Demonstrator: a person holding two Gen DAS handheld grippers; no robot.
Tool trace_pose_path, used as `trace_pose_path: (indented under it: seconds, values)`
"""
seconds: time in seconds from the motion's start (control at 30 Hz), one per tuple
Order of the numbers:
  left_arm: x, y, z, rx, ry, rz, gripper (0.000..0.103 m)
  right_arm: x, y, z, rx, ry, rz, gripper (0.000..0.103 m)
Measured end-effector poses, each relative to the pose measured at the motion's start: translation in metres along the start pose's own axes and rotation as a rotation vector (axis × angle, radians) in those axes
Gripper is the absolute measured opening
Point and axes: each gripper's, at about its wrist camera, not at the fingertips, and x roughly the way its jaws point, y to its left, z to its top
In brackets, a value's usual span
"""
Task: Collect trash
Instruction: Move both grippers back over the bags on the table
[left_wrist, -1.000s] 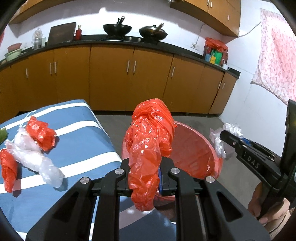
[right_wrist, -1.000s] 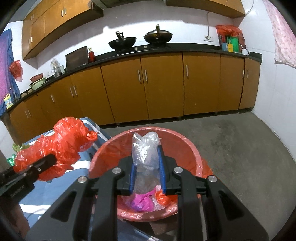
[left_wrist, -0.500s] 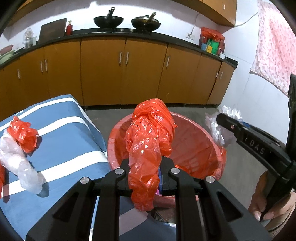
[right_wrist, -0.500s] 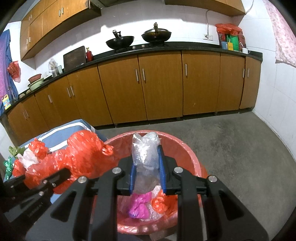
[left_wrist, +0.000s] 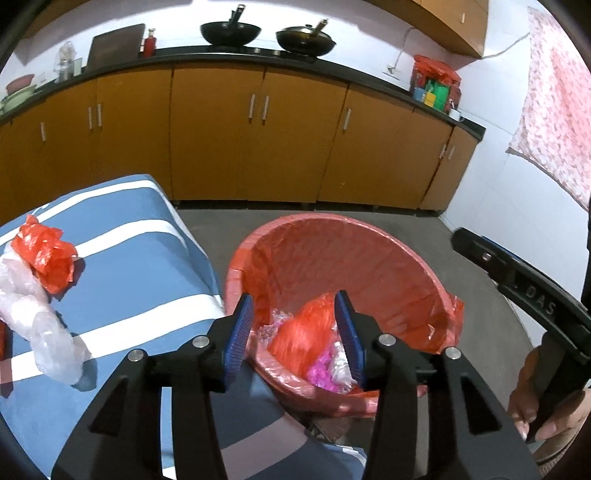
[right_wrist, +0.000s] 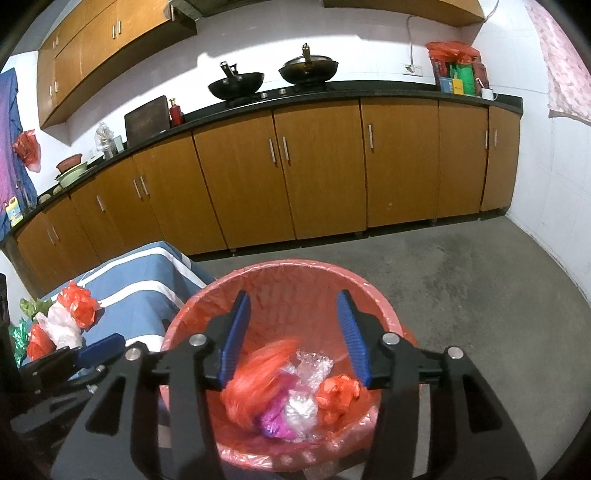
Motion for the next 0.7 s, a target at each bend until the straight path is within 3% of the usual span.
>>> trace_pose_path:
  seconds: [0.3,0.7]
  values:
    - [-0.032,0.041,-0.003,-0.049,-0.062,0.082,0.047,-0.011,0.014,0.004,-0.022,-0.017,0.020,0.054]
    - [-0.124,0.151,-0.030,-0.177,-0.188,0.335,0.053,-0.014,0.120,-0.005,-0.151,0.016,0.212,0.054]
